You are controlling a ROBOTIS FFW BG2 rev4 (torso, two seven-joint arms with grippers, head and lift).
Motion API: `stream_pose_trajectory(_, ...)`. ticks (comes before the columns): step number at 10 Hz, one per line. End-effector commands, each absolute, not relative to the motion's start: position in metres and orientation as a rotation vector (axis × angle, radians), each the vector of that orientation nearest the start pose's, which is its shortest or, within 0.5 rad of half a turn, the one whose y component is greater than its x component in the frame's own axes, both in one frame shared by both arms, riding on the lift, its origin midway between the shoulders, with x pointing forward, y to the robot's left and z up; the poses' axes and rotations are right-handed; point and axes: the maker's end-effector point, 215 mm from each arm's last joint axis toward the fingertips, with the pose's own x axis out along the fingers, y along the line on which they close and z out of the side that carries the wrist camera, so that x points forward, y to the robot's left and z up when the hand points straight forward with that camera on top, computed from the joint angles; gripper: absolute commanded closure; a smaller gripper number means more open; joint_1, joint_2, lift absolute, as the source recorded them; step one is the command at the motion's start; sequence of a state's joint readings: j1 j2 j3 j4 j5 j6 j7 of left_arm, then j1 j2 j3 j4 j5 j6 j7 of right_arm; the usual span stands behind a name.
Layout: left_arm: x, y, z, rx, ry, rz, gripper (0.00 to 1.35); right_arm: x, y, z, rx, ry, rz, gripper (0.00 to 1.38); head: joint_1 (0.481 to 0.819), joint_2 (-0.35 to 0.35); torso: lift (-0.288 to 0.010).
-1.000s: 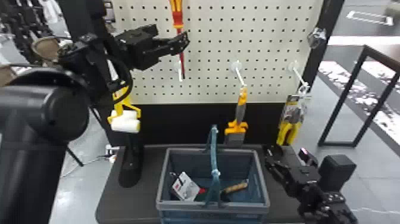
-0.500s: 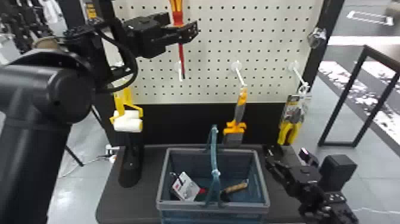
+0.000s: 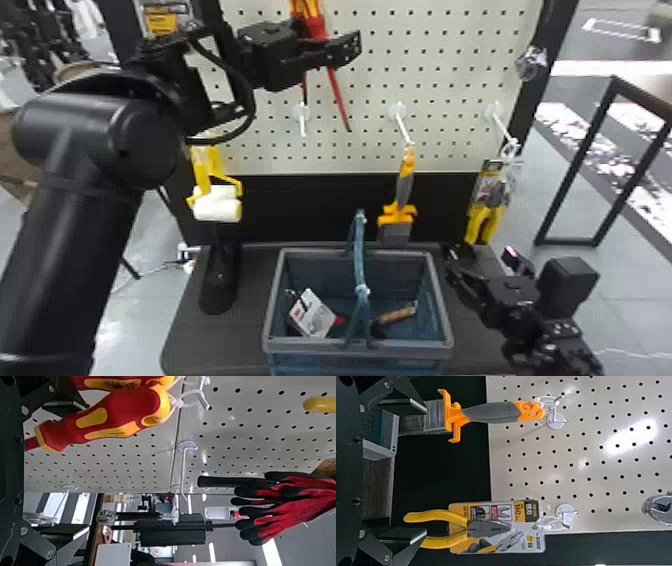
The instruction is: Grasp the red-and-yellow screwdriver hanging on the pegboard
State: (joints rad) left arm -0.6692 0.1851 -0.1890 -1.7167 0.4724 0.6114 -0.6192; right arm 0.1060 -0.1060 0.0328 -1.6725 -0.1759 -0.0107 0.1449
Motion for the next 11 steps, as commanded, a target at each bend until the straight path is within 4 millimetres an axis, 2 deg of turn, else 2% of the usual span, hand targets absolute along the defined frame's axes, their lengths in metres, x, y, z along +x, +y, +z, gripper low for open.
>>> stream_pose_trajectory(1,0.621,0.019,-0.009,-0.045,-0.171,-0.979,0.45,0.561,-0.206,-0.341,0.070,-0.006,0.195,0.22,0.549,0.000,-0.100)
stream_pose_trajectory(3,0.625,0.016,-0.013,-0.007,-0.145,-0.979,0.51,0.562,-0.205,-0.339,0.068,-0.009,0.203,0.22,0.549,0.000,-0.100)
stream_pose_trajectory(4,0.630,0.018,-0.021,0.026,-0.112,-0.956,0.75,0.562,-0.205,-0.339,0.068,-0.009,0.205,0.22,0.549,0.000,-0.100)
stream_pose_trajectory(5,0.631,0.018,-0.026,0.023,-0.090,-0.953,1.05,0.562,-0.205,-0.339,0.070,-0.009,0.206,0.22,0.549,0.000,-0.100)
stream_pose_trajectory(7,0.633,0.020,-0.026,0.004,-0.092,-0.947,1.23,0.563,-0.204,-0.338,0.073,-0.011,0.209,0.22,0.549,0.000,-0.100)
stream_pose_trajectory(11,0.637,0.028,-0.031,-0.033,-0.093,-0.936,1.22,0.563,-0.204,-0.335,0.074,-0.019,0.211,0.22,0.549,0.000,-0.100)
